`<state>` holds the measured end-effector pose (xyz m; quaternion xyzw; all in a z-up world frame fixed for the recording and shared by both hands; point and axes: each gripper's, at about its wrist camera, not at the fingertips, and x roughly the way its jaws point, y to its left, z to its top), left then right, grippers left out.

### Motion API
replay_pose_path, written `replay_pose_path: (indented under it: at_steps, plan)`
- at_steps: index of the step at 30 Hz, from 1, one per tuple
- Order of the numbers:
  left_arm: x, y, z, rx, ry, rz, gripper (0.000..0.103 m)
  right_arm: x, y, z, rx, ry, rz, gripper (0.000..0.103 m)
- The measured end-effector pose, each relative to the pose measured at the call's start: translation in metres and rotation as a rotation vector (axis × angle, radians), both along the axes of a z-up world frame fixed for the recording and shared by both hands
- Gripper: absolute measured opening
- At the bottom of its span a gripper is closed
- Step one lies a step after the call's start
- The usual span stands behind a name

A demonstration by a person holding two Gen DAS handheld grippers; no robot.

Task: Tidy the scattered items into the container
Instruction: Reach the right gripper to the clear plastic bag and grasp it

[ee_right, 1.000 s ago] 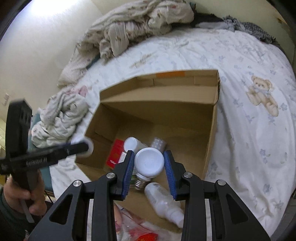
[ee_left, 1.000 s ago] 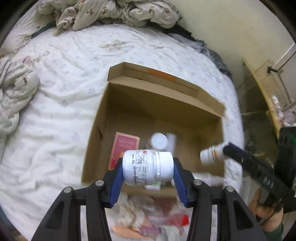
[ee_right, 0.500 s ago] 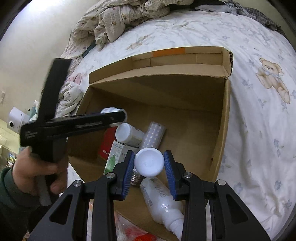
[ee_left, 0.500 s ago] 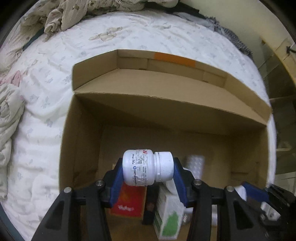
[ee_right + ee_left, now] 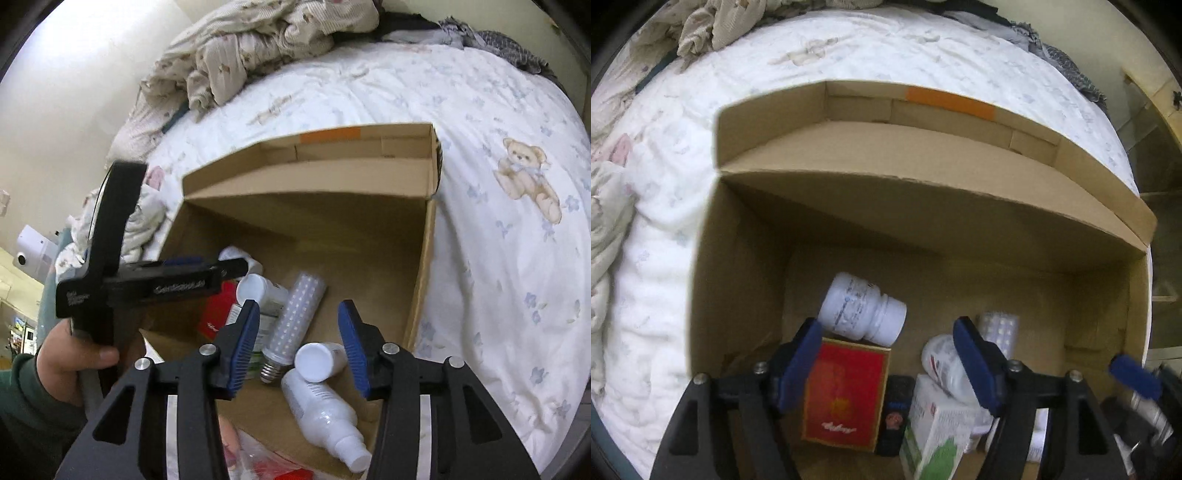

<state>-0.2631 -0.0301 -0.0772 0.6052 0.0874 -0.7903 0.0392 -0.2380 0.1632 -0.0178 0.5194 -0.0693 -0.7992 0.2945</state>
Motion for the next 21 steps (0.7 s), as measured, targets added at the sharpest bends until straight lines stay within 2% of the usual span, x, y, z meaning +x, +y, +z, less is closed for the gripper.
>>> replay_pose_path:
  at_steps: [4, 9, 13, 15, 17, 21]
  plan:
    - [0.025, -0.008, 0.029, 0.033, 0.04, 0.014, 0.074, 0.015, 0.003, 0.019, -0.042, 0.027, 0.033, 0.05]
    - [0.073, -0.022, 0.06, 0.069, 0.092, 0.007, 0.076, 0.054, 0.018, 0.042, -0.078, 0.066, 0.049, 0.05]
    - [0.116, -0.029, 0.069, 0.105, 0.099, -0.019, 0.076, 0.083, 0.02, 0.045, -0.088, 0.051, 0.087, 0.05]
    - [0.134, -0.032, 0.068, 0.135, 0.09, -0.022, 0.076, 0.101, 0.019, 0.035, -0.083, 0.009, 0.12, 0.05]
    - [0.152, -0.035, 0.065, 0.18, 0.085, -0.015, 0.076, 0.116, 0.018, 0.017, -0.082, -0.072, 0.132, 0.05]
    - [0.186, -0.043, 0.058, 0.338, 0.098, -0.018, 0.076, 0.152, 0.018, -0.029, -0.056, -0.244, 0.121, 0.051]
